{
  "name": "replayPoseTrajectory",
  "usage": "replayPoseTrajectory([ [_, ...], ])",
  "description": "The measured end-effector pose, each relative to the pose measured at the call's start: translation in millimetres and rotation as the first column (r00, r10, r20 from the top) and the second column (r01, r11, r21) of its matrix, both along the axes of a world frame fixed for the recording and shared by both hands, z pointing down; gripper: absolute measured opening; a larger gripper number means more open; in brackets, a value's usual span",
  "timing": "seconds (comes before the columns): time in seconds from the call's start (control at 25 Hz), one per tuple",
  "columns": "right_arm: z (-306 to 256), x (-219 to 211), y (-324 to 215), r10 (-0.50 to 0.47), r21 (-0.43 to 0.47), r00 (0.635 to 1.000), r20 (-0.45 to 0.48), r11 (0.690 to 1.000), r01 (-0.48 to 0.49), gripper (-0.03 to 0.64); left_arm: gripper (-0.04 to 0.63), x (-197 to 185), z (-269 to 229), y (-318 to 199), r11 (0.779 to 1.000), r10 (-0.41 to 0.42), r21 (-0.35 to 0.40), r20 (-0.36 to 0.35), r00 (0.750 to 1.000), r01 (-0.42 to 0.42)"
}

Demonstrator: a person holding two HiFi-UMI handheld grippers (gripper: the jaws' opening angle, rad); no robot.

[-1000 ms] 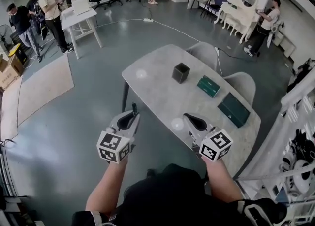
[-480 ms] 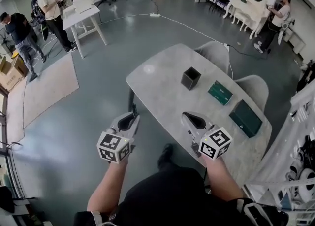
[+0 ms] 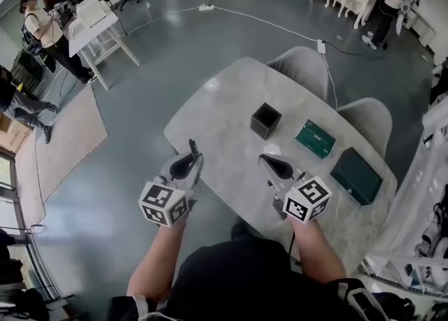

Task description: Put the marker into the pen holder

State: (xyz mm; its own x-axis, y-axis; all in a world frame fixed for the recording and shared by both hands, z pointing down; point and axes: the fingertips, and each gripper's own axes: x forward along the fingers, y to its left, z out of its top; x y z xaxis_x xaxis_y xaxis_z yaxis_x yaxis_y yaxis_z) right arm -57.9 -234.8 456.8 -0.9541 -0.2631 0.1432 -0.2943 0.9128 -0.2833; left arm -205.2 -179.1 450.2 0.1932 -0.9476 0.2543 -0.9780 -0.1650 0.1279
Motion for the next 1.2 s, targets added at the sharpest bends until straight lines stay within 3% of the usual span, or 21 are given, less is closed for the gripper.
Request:
replayPoseTrajectory([
  [0.24, 9, -6, -42, 0.020, -0.012, 1.000, -0.020, 1.000, -0.020, 0.003, 0.052, 6, 10, -59, 0.997, 0.071, -0.028, -0.003, 0.998, -0.071],
  [0.52, 20, -9, -70, 0.108, -0.042, 0.992, -0.063, 0.993, -0.110, 0.003, 0.052, 6, 18, -114, 0.983, 0.180, -0.024, -0.023, 0.983, -0.180],
  [0.96, 18, -19, -103, 0.220, -0.037, 0.968, -0.122, 0.973, -0.226, 0.003, 0.052, 16, 22, -201, 0.931, 0.364, 0.005, -0.042, 0.930, -0.364],
  [1.2, 32, -13, -121, 0.272, -0.058, 0.951, -0.146, 0.957, -0.283, 0.003, 0.052, 29, 32, -240, 0.906, 0.421, 0.013, -0.103, 0.901, -0.422],
])
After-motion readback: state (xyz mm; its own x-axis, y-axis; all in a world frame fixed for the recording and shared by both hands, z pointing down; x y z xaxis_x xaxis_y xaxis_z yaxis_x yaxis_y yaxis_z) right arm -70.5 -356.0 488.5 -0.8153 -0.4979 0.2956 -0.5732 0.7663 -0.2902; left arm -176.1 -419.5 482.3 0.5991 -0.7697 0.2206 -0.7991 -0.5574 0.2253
